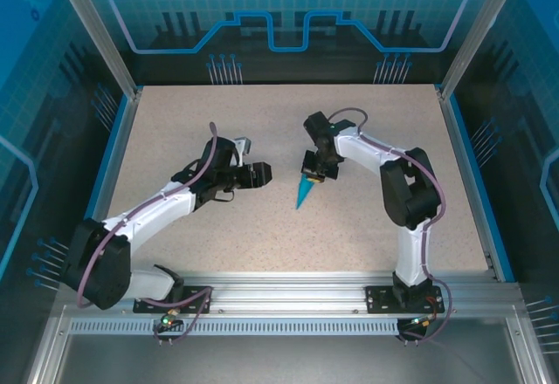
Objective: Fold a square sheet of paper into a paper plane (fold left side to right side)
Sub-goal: Turn over the paper plane at the center of the table.
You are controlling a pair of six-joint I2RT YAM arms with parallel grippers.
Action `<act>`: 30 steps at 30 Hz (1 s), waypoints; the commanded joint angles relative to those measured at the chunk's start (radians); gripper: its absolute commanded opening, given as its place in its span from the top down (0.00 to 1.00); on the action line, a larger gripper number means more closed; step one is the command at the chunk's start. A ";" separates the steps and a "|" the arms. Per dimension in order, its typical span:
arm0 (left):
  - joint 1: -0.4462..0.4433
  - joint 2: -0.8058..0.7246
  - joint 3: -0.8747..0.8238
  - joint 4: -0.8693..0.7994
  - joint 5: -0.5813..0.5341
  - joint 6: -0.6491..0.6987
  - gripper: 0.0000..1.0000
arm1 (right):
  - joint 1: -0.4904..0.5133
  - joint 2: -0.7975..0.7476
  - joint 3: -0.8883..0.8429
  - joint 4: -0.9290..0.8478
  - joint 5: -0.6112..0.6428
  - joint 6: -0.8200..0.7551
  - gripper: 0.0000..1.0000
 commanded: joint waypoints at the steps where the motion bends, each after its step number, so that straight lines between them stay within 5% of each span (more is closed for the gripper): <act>1: 0.008 -0.056 -0.004 -0.041 -0.077 0.022 0.26 | 0.037 -0.135 -0.025 0.000 -0.056 -0.059 1.00; 8: 0.015 -0.136 -0.008 -0.065 -0.192 0.031 0.18 | 0.059 -0.326 -0.213 0.181 -0.224 -0.102 1.00; 15: 0.021 -0.130 -0.017 -0.055 -0.198 0.009 0.14 | 0.042 -0.297 -0.407 0.421 -0.374 -0.124 1.00; 30: 0.020 -0.120 -0.015 -0.062 -0.197 0.007 0.11 | -0.022 -0.271 -0.495 0.308 -0.143 -0.257 0.97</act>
